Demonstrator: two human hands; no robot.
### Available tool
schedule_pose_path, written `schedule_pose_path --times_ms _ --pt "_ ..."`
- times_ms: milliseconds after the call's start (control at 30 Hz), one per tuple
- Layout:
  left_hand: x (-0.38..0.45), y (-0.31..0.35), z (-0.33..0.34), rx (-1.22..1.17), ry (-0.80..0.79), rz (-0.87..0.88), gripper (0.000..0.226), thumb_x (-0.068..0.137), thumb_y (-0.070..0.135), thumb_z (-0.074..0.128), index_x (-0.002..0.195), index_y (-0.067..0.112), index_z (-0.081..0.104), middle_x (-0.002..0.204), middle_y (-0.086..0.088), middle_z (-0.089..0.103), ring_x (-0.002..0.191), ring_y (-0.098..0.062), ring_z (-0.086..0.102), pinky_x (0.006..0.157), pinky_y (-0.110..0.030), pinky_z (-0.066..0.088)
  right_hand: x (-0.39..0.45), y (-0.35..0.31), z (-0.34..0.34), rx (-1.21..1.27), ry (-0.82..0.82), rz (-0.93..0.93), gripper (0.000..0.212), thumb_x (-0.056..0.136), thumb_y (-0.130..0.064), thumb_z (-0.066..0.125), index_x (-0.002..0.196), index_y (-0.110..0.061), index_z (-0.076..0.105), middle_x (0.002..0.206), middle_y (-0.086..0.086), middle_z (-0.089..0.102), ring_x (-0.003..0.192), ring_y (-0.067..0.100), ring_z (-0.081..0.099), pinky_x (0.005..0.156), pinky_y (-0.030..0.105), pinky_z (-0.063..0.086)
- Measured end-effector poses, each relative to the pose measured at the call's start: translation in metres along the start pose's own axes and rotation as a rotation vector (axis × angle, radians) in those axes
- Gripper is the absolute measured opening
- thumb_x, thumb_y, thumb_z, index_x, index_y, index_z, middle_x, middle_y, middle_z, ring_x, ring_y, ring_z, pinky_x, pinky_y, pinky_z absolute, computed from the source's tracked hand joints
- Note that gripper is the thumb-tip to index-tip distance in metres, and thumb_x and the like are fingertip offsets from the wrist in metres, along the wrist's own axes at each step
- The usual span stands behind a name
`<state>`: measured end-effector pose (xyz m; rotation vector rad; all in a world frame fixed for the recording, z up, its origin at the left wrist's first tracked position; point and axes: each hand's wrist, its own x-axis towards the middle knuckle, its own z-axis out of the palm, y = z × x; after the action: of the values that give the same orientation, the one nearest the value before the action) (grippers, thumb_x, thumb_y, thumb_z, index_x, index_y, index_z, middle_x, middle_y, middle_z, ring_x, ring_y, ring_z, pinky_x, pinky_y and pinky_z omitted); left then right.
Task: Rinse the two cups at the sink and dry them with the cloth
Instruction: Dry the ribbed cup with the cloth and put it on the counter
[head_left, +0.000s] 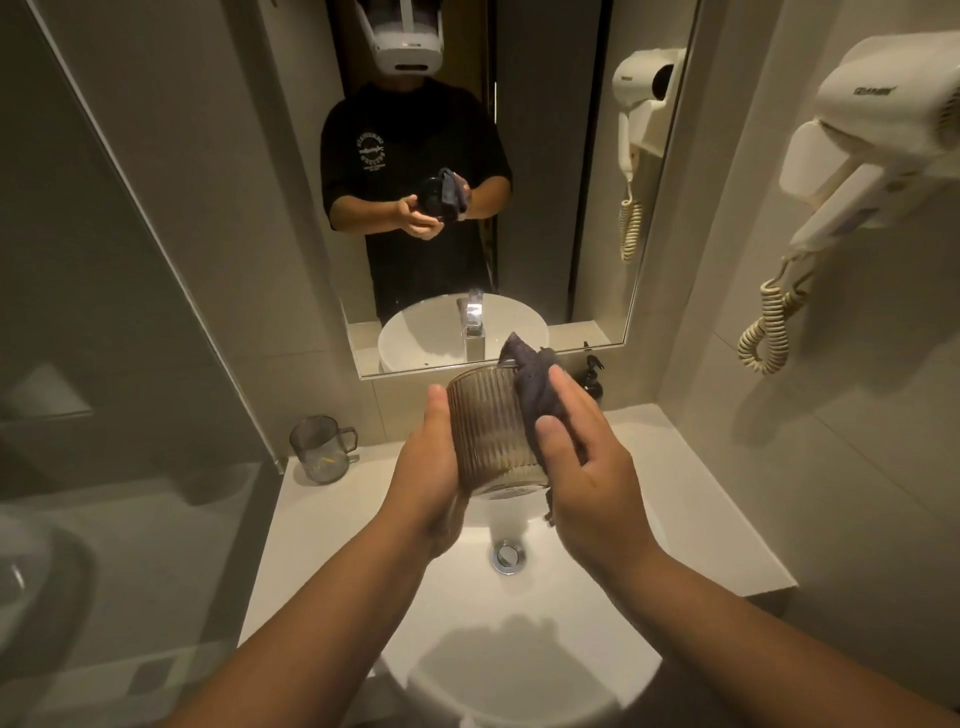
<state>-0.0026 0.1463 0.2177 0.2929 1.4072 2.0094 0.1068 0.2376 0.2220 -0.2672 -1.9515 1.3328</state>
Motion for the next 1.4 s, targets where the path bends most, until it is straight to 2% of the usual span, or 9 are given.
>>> schedule_pose_path --times_ms 67,233,467,633,867,1033,1133,1267,1400 --pt "-0.002 0.001 0.000 0.048 0.031 0.001 0.062 0.101 0.061 0.025 0.125 0.020 0.064 0.111 -0.010 0.076 0.103 -0.022 0.073 0.094 -0.046 0.056 -0.001 0.002 0.000 -0.173 -0.014 -0.192 0.050 0.096 -0.033 0.045 0.144 -0.033 0.035 0.155 -0.007 0.033 0.139 -0.004 0.029 0.107 0.010 0.031" --pt "-0.011 0.000 0.005 -0.032 -0.090 -0.015 0.073 0.084 0.082 0.028 0.115 0.034 0.073 0.118 -0.004 0.075 0.110 -0.022 0.071 0.097 -0.047 0.054 -0.005 0.007 0.002 -0.435 -0.045 -0.537 0.048 0.099 -0.028 0.048 0.143 -0.012 0.040 0.154 0.009 0.029 0.143 0.027 0.032 0.108 0.042 0.042" --pt "-0.006 0.008 0.000 -0.279 -0.204 -0.121 0.090 0.085 0.083 0.027 0.134 0.016 0.061 0.137 -0.022 0.060 0.127 -0.039 0.058 0.106 -0.055 0.045 -0.003 -0.002 0.001 0.135 -0.090 0.024 0.044 0.094 -0.036 0.043 0.135 -0.050 0.037 0.146 -0.012 0.046 0.132 -0.006 0.039 0.108 0.022 0.038" --pt "-0.001 0.010 0.008 -0.050 0.141 0.023 0.067 0.089 0.076 0.032 0.121 0.026 0.064 0.111 -0.009 0.076 0.095 -0.024 0.076 0.078 -0.043 0.062 -0.001 -0.006 0.002 -0.179 -0.023 -0.191 0.049 0.096 -0.031 0.045 0.143 -0.034 0.031 0.154 -0.004 0.033 0.139 -0.006 0.028 0.106 0.007 0.030" --pt "-0.010 0.011 0.011 0.030 -0.076 -0.007 0.087 0.060 0.092 0.040 0.115 0.034 0.072 0.118 -0.002 0.074 0.110 -0.023 0.071 0.100 -0.051 0.053 -0.005 -0.001 0.005 -0.397 -0.034 -0.487 0.046 0.097 -0.027 0.047 0.140 -0.009 0.044 0.152 0.013 0.032 0.141 0.030 0.034 0.106 0.048 0.043" --pt "-0.005 0.008 -0.001 -0.110 -0.170 -0.164 0.087 0.078 0.088 0.034 0.119 0.021 0.072 0.122 -0.016 0.071 0.111 -0.033 0.069 0.093 -0.052 0.056 -0.006 0.003 0.004 0.005 -0.088 -0.168 0.048 0.096 -0.032 0.046 0.143 -0.040 0.039 0.153 -0.016 0.035 0.140 0.002 0.031 0.109 0.016 0.033" --pt "-0.005 0.010 -0.009 -0.228 -0.239 -0.235 0.097 0.077 0.089 0.035 0.127 0.012 0.066 0.124 -0.021 0.067 0.103 -0.035 0.070 0.086 -0.049 0.056 0.008 0.013 -0.001 0.247 -0.123 0.186 0.036 0.095 -0.036 0.047 0.121 -0.058 0.055 0.131 -0.017 0.060 0.126 0.006 0.051 0.105 0.031 0.045" --pt "-0.003 0.012 -0.019 -0.361 -0.211 -0.208 0.101 0.074 0.090 0.038 0.135 0.012 0.059 0.126 -0.021 0.066 0.108 -0.039 0.068 0.087 -0.052 0.055 0.017 0.035 -0.017 0.341 -0.093 0.643 0.025 0.089 -0.032 0.052 0.101 -0.029 0.074 0.103 0.012 0.073 0.094 0.033 0.065 0.065 0.036 0.043" --pt "-0.003 0.011 -0.025 -0.406 -0.140 -0.184 0.097 0.070 0.086 0.050 0.136 0.014 0.059 0.131 -0.021 0.065 0.114 -0.041 0.066 0.088 -0.052 0.056 0.015 0.033 -0.029 0.411 0.056 0.581 0.030 0.095 -0.028 0.050 0.121 -0.026 0.065 0.111 0.006 0.072 0.091 0.019 0.069 0.046 0.024 0.047"
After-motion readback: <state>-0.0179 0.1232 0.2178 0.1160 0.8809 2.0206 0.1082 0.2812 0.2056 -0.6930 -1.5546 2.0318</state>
